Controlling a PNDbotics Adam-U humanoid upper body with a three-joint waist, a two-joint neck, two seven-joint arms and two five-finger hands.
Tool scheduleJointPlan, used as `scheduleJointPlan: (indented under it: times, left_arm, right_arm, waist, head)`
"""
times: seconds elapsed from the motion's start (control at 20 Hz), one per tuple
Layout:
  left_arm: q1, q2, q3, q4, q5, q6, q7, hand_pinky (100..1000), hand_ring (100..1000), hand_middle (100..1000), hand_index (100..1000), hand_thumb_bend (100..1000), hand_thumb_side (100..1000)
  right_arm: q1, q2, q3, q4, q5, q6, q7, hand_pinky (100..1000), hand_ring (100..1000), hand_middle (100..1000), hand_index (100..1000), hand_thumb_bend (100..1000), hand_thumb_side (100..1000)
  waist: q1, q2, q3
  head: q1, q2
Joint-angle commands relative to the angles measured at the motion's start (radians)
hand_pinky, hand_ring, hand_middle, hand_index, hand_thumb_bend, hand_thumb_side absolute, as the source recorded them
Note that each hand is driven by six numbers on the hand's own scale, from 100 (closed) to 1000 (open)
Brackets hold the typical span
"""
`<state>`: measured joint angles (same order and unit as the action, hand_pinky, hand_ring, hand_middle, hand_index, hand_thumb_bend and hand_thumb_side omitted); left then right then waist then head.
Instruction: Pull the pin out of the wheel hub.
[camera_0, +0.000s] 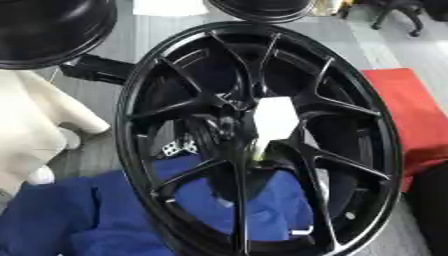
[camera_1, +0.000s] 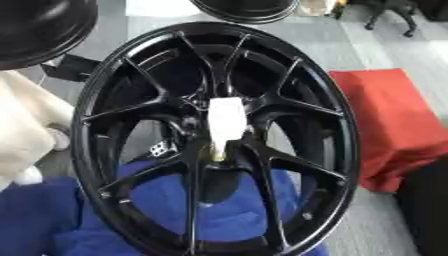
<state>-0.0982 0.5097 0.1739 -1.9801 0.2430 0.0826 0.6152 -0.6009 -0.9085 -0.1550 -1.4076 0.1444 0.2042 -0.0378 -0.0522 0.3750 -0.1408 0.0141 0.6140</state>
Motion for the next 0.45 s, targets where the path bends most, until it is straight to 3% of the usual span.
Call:
scheduleJointPlan:
  times: [0.05,0.25,0.45]
  left_arm:
    - [-0.011,0.014,0.008,-0.020,0.002,-0.002,0.001,838,802,786,848,522,625]
    - [-0.017,0.016,0.005,-0.020,0.002,-0.004,-0.002,837,802,791,848,523,625]
    - [-0.021,0.015,0.004,-0.020,0.003,-0.004,-0.003,837,802,791,848,524,624]
  right_arm:
    - [-0.030,-0.022,0.026,-0.106,-0.161,-0.010,-0.087,820,758,737,806,100,583]
    - [-0.059,-0.003,0.084,-0.216,-0.311,-0.022,-0.157,814,754,737,809,100,539]
    - [-0.088,0.030,0.131,-0.288,-0.366,-0.011,-0.168,800,739,727,801,119,518]
  waist:
    - [0.002,-0.031,0.002]
    - [0.005,-0.035,0.009]
    - [0.010,-0.040,0.014]
  head:
    - [-0.003,0.004]
    - [-0.003,0.009]
    - [0.004,0.015]
